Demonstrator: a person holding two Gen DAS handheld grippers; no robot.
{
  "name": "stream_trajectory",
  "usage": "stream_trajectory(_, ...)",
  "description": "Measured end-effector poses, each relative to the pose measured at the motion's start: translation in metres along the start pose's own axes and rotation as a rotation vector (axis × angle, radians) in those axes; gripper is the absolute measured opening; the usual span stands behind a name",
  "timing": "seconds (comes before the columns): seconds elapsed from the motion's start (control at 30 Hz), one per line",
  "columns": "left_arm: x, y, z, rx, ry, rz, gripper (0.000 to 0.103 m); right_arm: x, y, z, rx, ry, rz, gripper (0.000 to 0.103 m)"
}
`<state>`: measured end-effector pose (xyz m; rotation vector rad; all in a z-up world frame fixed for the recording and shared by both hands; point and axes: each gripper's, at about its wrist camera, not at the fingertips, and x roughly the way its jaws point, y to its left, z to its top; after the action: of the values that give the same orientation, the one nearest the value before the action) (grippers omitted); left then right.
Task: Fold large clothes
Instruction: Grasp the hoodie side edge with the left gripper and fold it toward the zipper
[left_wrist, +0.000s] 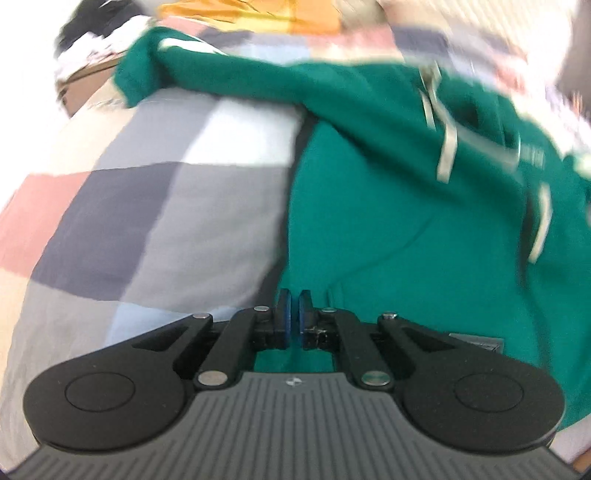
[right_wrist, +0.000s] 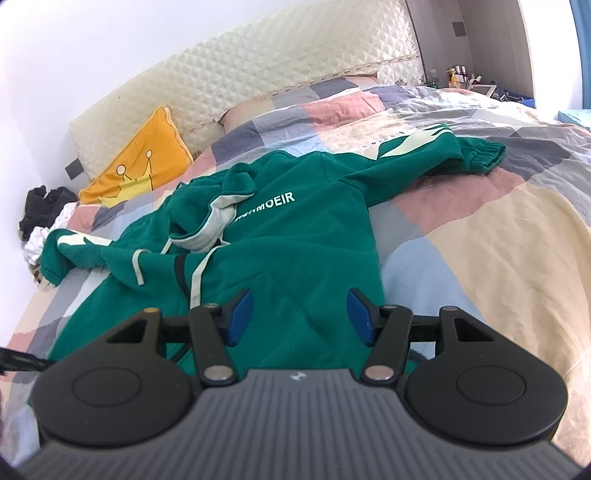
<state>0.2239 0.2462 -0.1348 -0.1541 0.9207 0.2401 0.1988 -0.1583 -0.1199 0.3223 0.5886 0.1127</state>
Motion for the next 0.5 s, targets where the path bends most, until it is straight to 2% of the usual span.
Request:
stream_trajectory(0.07, -0.017, 0.020, 0.010, -0.067, -0.028, -0.012, 0.004, 0.000, -0.003, 0.001, 0.014, 0.000, -0.001, 0.059)
stream_trajectory(0.17, -0.032, 0.039, 0.027, -0.125, -0.078, 0.011, 0.004, 0.000, -0.006, 0.003, 0.030, 0.003, 0.003, 0.059)
stream_trajectory(0.27, -0.031, 0.049, 0.033, -0.144, -0.088, 0.070, 0.004, 0.001, -0.012, 0.004, 0.051, 0.008, 0.000, 0.059)
stream_trajectory(0.4, 0.007, 0.055, 0.027, -0.145, 0.014, 0.148, 0.004, 0.008, -0.027, 0.005, 0.144, 0.052, 0.014, 0.059)
stream_trajectory(0.5, 0.030, 0.063, 0.019, -0.177, 0.062, 0.142, 0.005, 0.018, -0.046, 0.003, 0.264, 0.118, 0.040, 0.061)
